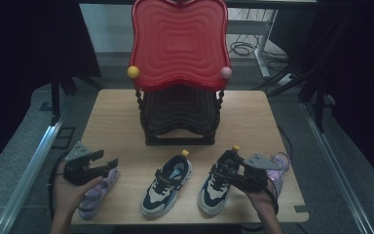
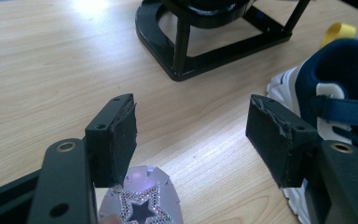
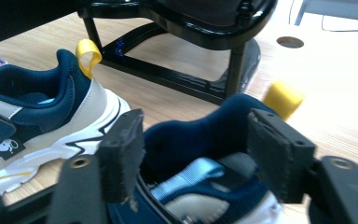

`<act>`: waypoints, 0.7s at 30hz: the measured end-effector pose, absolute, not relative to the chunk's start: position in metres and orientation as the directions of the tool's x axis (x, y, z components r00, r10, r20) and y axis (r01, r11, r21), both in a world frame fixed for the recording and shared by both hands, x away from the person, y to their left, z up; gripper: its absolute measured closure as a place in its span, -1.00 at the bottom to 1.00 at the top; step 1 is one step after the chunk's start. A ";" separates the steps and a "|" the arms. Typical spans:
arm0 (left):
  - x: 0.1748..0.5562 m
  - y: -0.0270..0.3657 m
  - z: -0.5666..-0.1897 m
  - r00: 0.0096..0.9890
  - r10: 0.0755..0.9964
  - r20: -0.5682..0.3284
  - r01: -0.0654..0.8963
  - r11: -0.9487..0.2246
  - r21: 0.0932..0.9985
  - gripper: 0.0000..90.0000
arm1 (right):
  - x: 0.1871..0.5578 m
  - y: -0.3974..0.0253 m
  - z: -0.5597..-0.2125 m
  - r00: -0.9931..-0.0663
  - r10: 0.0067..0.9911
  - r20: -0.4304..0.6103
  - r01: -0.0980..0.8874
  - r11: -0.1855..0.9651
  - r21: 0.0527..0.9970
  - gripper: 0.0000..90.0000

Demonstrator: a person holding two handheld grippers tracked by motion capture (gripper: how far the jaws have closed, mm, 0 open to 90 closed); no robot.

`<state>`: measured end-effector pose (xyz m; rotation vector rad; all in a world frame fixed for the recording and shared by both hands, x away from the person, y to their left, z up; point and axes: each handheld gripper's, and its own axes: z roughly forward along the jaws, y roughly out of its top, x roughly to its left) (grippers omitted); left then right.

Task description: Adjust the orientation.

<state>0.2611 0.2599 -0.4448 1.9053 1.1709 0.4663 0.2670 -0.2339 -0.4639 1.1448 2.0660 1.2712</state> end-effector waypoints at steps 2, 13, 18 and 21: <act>0.262 0.258 -0.447 0.504 0.857 -0.108 0.556 -0.226 0.800 -0.26 | 0.265 -0.241 -0.461 -0.563 0.825 0.045 0.415 0.235 0.879 0.08; 0.262 0.258 -0.451 0.498 0.861 -0.105 0.561 -0.227 0.796 -0.26 | 0.253 -0.278 -0.459 -0.542 0.839 0.055 0.421 0.214 0.882 0.78; 0.263 0.255 -0.455 0.499 0.860 -0.106 0.572 -0.235 0.786 -0.27 | 0.246 -0.303 -0.464 -0.500 0.864 0.068 0.443 0.187 0.877 0.93; 0.263 0.254 -0.457 0.503 0.858 -0.105 0.576 -0.242 0.781 -0.27 | 0.240 -0.318 -0.465 -0.471 0.880 0.061 0.447 0.178 0.877 0.95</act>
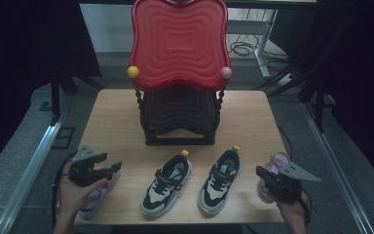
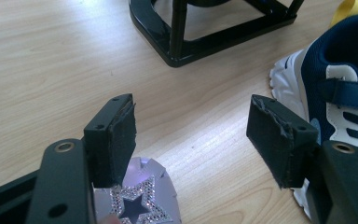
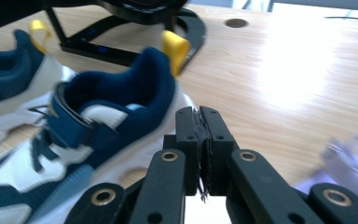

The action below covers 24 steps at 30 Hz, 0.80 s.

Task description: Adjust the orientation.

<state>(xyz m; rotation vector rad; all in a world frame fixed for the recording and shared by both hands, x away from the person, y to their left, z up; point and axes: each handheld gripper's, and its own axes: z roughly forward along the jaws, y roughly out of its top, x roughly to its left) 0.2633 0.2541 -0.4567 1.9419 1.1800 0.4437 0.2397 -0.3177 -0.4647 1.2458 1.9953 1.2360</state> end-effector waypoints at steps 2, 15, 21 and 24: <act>0.263 0.254 -0.457 0.502 0.859 -0.105 0.577 -0.242 0.780 -0.27 | 0.236 -0.326 -0.465 -0.454 0.889 0.059 0.450 0.172 0.876 0.95; 0.262 0.259 -0.457 0.492 0.864 -0.107 0.584 -0.237 0.776 -0.28 | 0.222 -0.359 -0.479 -0.387 0.921 0.052 0.500 0.162 0.851 0.99; 0.260 0.262 -0.455 0.488 0.867 -0.105 0.583 -0.235 0.778 -0.28 | 0.216 -0.376 -0.485 -0.352 0.935 0.053 0.523 0.149 0.839 1.00; 0.260 0.263 -0.455 0.485 0.868 -0.104 0.583 -0.233 0.778 -0.28 | 0.212 -0.384 -0.490 -0.333 0.941 0.058 0.537 0.139 0.832 1.00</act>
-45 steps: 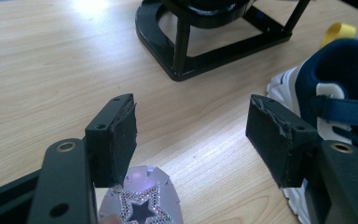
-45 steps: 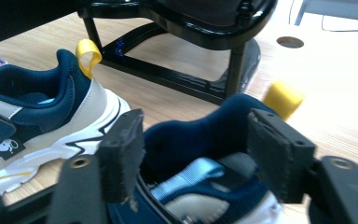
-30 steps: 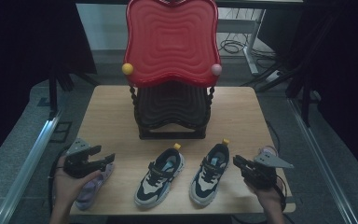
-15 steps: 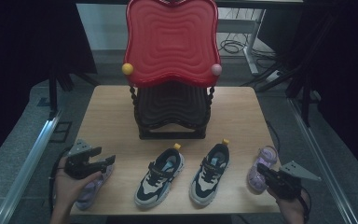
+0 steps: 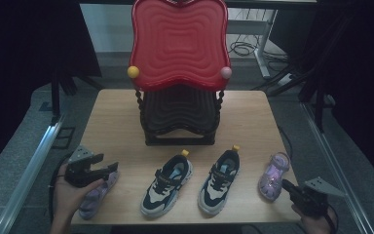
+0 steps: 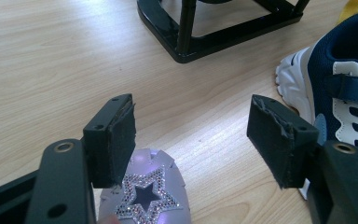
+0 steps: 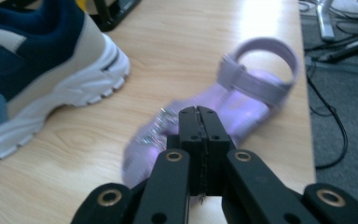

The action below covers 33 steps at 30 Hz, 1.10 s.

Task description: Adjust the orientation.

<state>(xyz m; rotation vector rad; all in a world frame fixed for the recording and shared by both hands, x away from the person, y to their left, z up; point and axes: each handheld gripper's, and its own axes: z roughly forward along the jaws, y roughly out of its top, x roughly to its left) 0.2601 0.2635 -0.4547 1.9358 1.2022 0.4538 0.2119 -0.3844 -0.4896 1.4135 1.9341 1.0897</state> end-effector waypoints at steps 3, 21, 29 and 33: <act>0.261 0.264 -0.455 0.482 0.870 -0.105 0.585 -0.231 0.778 -0.28 | 0.208 -0.392 -0.496 -0.317 0.946 0.060 0.557 0.135 0.820 1.00; 0.262 0.261 -0.459 0.489 0.867 -0.097 0.586 -0.244 0.773 -0.27 | 0.205 -0.394 -0.522 -0.320 0.947 0.031 0.627 0.187 0.756 1.00; 0.261 0.266 -0.457 0.477 0.873 -0.098 0.586 -0.233 0.776 -0.27 | 0.207 -0.387 -0.523 -0.346 0.938 0.009 0.615 0.220 0.757 1.00; 0.261 0.266 -0.457 0.479 0.872 -0.095 0.587 -0.238 0.773 -0.27 | 0.208 -0.381 -0.522 -0.372 0.928 -0.014 0.604 0.253 0.756 1.00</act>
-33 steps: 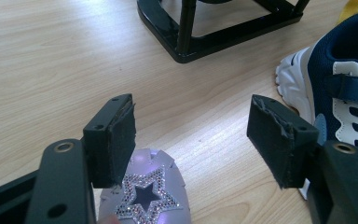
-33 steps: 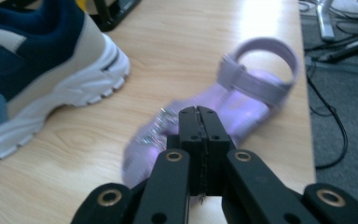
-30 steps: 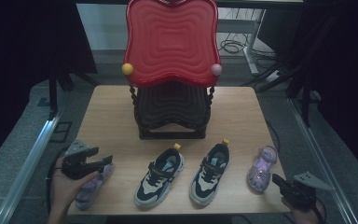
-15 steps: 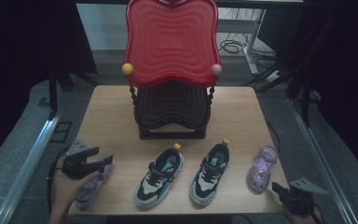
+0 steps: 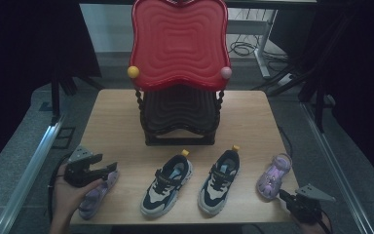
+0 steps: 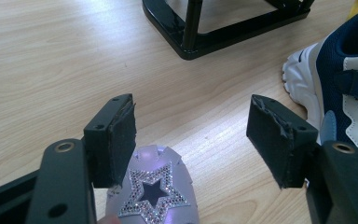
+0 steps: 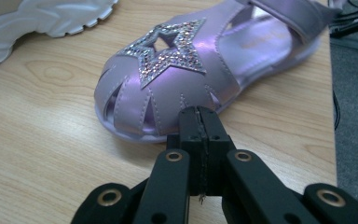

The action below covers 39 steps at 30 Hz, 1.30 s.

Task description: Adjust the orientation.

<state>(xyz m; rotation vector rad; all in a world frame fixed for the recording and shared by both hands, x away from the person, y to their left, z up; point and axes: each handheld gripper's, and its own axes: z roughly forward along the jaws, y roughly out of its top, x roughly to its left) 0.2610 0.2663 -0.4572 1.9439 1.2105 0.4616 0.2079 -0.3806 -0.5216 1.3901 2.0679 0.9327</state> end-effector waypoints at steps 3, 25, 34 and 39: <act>0.261 0.268 -0.457 0.476 0.874 -0.096 0.588 -0.235 0.774 -0.27 | 0.208 -0.378 -0.521 -0.381 0.925 -0.019 0.598 0.262 0.758 1.00; 0.263 0.270 -0.461 0.477 0.873 -0.100 0.611 -0.248 0.752 -0.28 | 0.214 -0.353 -0.523 -0.411 0.911 -0.026 0.578 0.283 0.766 1.00; 0.264 0.269 -0.463 0.477 0.873 -0.098 0.613 -0.251 0.749 -0.28 | 0.219 -0.338 -0.523 -0.392 0.917 -0.073 0.559 0.300 0.773 1.00; 0.264 0.268 -0.463 0.484 0.870 -0.095 0.612 -0.259 0.747 -0.28 | 0.226 -0.327 -0.524 -0.376 0.924 -0.065 0.568 0.285 0.772 1.00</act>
